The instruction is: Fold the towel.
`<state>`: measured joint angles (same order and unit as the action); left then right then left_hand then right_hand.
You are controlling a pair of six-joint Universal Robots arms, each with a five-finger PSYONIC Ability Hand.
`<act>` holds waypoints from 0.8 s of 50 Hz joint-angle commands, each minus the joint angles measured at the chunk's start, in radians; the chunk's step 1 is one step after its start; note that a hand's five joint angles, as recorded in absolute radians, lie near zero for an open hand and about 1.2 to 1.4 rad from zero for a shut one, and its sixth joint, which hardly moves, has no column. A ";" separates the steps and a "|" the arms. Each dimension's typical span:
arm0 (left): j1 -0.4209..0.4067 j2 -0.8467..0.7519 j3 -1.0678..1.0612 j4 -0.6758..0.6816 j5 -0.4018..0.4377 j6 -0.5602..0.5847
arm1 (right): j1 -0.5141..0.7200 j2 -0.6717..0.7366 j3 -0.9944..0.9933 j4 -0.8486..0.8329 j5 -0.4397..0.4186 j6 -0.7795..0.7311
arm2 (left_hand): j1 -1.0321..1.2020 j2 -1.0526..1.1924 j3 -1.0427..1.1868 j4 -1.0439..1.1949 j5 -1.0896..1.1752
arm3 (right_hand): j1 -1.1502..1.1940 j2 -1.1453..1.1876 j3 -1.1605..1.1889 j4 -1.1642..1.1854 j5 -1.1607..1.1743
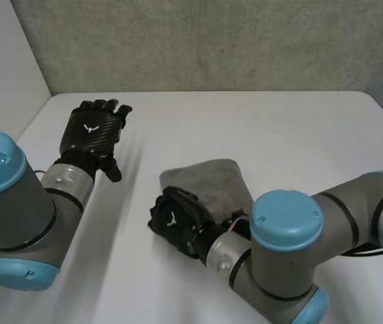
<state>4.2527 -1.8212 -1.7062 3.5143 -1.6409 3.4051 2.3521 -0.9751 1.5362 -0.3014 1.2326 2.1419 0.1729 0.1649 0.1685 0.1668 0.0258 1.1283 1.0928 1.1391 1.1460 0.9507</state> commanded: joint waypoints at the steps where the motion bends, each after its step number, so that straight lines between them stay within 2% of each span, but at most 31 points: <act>1: -0.022 0.008 0.025 -0.005 0.001 -0.043 | -0.028 -0.039 0.031 0.004 0.070 0.090 | 0.002 0.010 0.006 0.008 -0.026 | -0.954 -0.918 -0.965 -0.971 -0.951; 3: -0.042 -0.004 0.054 -0.009 0.000 -0.053 | -0.075 -0.106 0.042 0.001 0.085 0.264 | 0.002 0.010 0.006 0.008 -0.026 | -0.954 -0.918 -0.965 -0.971 -0.951; 4: -0.042 -0.004 0.054 -0.009 0.000 -0.053 | -0.076 -0.106 0.042 0.001 0.085 0.265 | 0.002 0.010 0.006 0.008 -0.026 | -0.954 -0.918 -0.965 -0.971 -0.951; 6: -0.066 -0.029 0.089 -0.011 0.000 -0.075 | -0.126 -0.195 0.067 0.002 0.091 0.476 | 0.005 0.013 0.010 0.011 -0.022 | -0.954 -0.918 -0.965 -0.971 -0.951; 7: -0.066 -0.029 0.089 -0.011 0.000 -0.075 | -0.126 -0.195 0.067 0.002 0.091 0.477 | 0.005 0.013 0.010 0.011 -0.022 | -0.954 -0.918 -0.965 -0.971 -0.951; 9: -0.106 -0.072 0.137 -0.029 -0.002 -0.119 | -0.171 -0.261 0.079 0.021 0.094 0.686 | 0.011 0.019 0.016 0.017 -0.016 | -0.954 -0.918 -0.965 -0.971 -0.951; 10: -0.106 -0.072 0.137 -0.029 -0.002 -0.119 | -0.171 -0.261 0.079 0.021 0.094 0.687 | 0.011 0.019 0.016 0.017 -0.016 | -0.954 -0.918 -0.965 -0.971 -0.951; 11: -0.126 -0.092 0.160 -0.052 -0.005 -0.145 | -0.200 -0.275 0.079 0.040 0.096 0.772 | 0.014 0.022 0.019 0.020 -0.013 | -0.954 -0.918 -0.965 -0.971 -0.951; 12: -0.126 -0.092 0.160 -0.052 -0.005 -0.145 | -0.200 -0.275 0.079 0.041 0.096 0.773 | 0.014 0.022 0.019 0.020 -0.013 | -0.954 -0.918 -0.965 -0.971 -0.951; 14: -0.166 -0.142 0.212 -0.116 -0.014 -0.208 | -0.270 -0.280 0.064 0.118 0.099 0.899 | 0.023 0.031 0.027 0.029 -0.005 | -0.954 -0.918 -0.965 -0.971 -0.951; 16: -0.184 -0.170 0.241 -0.150 -0.014 -0.245 | -0.304 -0.274 0.052 0.163 0.093 0.930 | 0.023 0.031 0.027 0.029 -0.004 | -0.954 -0.918 -0.965 -0.971 -0.951; 20: -0.223 -0.239 0.303 -0.222 -0.014 -0.314 | -0.346 -0.252 0.018 0.226 0.087 0.934 | 0.023 0.031 0.027 0.029 -0.004 | -0.954 -0.918 -0.965 -0.971 -0.951; 25: -0.255 -0.383 0.388 -0.326 -0.039 -0.389 | -0.358 -0.125 -0.071 0.292 0.084 0.908 | 0.029 0.037 0.033 0.035 0.001 | -0.954 -0.918 -0.965 -0.971 -0.951; 31: -0.257 -0.457 0.392 -0.334 -0.100 -0.389 | -0.344 -0.034 -0.111 0.312 0.093 0.833 | 0.029 0.037 0.033 0.035 0.001 | -0.954 -0.918 -0.965 -0.971 -0.951; 33: -0.257 -0.489 0.390 -0.342 -0.115 -0.386 | -0.336 0.012 -0.128 0.321 0.099 0.735 | 0.029 0.037 0.033 0.035 0.001 | -0.954 -0.918 -0.965 -0.971 -0.951; 36: -0.258 -0.488 0.382 -0.345 -0.119 -0.386 | -0.323 0.026 -0.131 0.324 0.100 0.650 | 0.029 0.037 0.033 0.035 0.001 | -0.954 -0.918 -0.965 -0.971 -0.951; 40: -0.264 -0.455 0.387 -0.348 -0.119 -0.385 | -0.310 0.012 -0.130 0.334 0.100 0.636 | 0.029 0.037 0.033 0.035 0.001 | -0.954 -0.918 -0.965 -0.971 -0.951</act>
<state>3.9937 -2.3072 -1.3148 3.1676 -1.7552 3.0143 2.0200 -0.9635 1.4071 0.0226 1.3305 2.8571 0.1764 0.1724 0.1686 0.1714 0.0256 0.2350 0.2541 0.2442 0.2573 0.0678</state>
